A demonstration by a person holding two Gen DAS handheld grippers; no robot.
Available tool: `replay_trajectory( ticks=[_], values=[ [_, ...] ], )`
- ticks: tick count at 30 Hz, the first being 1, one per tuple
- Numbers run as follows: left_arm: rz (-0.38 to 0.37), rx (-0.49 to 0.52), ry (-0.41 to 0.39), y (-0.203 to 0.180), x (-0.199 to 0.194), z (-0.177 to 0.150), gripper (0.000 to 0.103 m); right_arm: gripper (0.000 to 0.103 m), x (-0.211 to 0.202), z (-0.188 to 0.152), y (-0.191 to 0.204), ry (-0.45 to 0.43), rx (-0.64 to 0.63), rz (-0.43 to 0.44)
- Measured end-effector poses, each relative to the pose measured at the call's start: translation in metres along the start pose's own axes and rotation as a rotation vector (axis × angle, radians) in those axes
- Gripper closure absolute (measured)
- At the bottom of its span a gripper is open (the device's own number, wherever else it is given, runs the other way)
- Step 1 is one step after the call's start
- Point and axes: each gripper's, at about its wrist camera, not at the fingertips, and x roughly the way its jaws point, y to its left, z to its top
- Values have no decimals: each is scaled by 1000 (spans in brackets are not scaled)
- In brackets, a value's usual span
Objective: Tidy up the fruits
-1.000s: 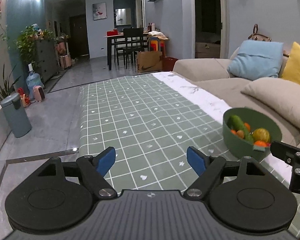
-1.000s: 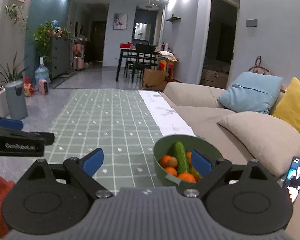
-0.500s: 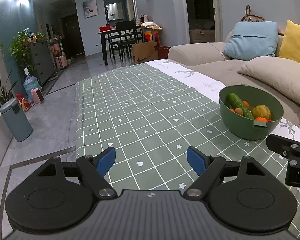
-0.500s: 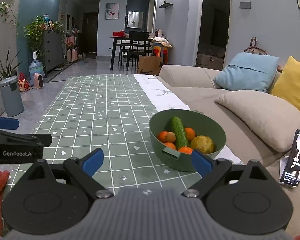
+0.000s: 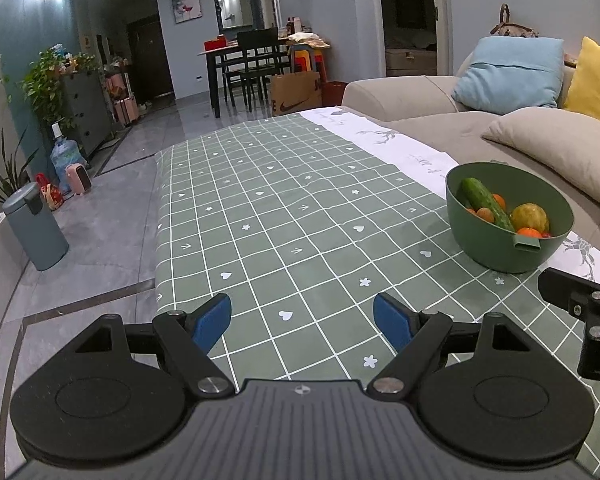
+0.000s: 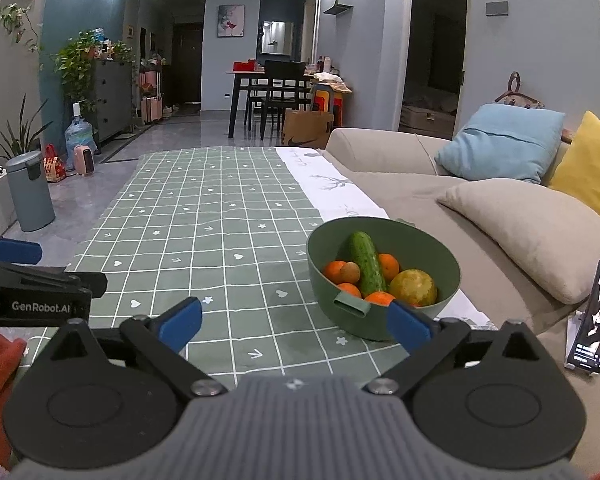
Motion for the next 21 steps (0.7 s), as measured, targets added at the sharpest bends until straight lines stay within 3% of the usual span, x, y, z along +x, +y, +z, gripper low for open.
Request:
replay_trajectory(
  ticks=[21],
  values=[
    [0,-9,2,2,-1,2,8,7,-1,-1,6,-1,-17,13]
  ],
)
